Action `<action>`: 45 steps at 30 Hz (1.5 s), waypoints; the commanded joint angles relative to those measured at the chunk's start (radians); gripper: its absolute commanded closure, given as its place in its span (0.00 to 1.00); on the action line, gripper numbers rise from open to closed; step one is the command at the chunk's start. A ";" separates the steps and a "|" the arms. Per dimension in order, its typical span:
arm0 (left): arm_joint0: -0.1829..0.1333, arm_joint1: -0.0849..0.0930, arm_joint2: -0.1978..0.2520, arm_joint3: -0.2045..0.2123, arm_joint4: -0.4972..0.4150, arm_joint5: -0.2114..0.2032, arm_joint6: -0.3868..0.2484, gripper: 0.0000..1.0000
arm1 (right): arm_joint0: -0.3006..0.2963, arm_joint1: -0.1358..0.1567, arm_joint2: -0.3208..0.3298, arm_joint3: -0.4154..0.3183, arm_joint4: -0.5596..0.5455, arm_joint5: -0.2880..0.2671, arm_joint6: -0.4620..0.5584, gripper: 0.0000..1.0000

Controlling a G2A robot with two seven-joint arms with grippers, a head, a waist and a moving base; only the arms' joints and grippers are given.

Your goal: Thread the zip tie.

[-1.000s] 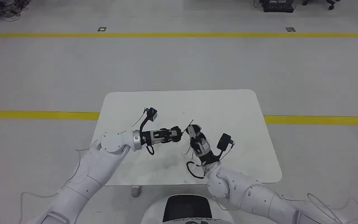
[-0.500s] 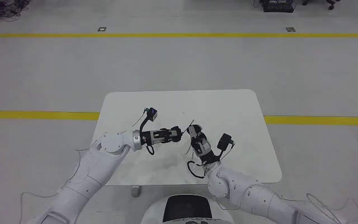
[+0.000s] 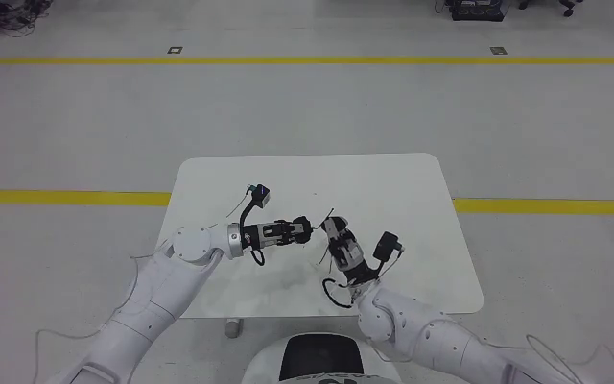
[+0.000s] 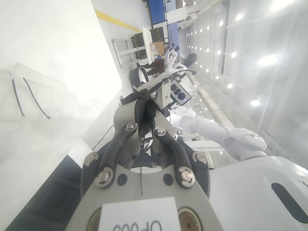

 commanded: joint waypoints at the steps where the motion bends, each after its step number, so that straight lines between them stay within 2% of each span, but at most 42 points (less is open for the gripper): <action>1: 0.000 0.000 0.000 0.000 0.000 0.000 0.000 1.00 | -0.005 -0.001 0.008 0.000 -0.011 0.000 0.002 1.00; 23: 0.000 0.000 0.000 0.000 0.000 0.000 0.000 1.00 | -0.067 -0.023 0.130 0.019 -0.112 0.000 0.037 1.00; 35: 0.000 0.000 0.000 0.000 0.000 0.000 0.000 1.00 | -0.094 -0.045 0.159 0.000 -0.170 0.000 0.079 1.00; 45: 0.000 0.000 0.000 0.000 0.000 0.000 0.000 1.00 | -0.119 -0.057 0.209 0.019 -0.188 0.000 0.054 1.00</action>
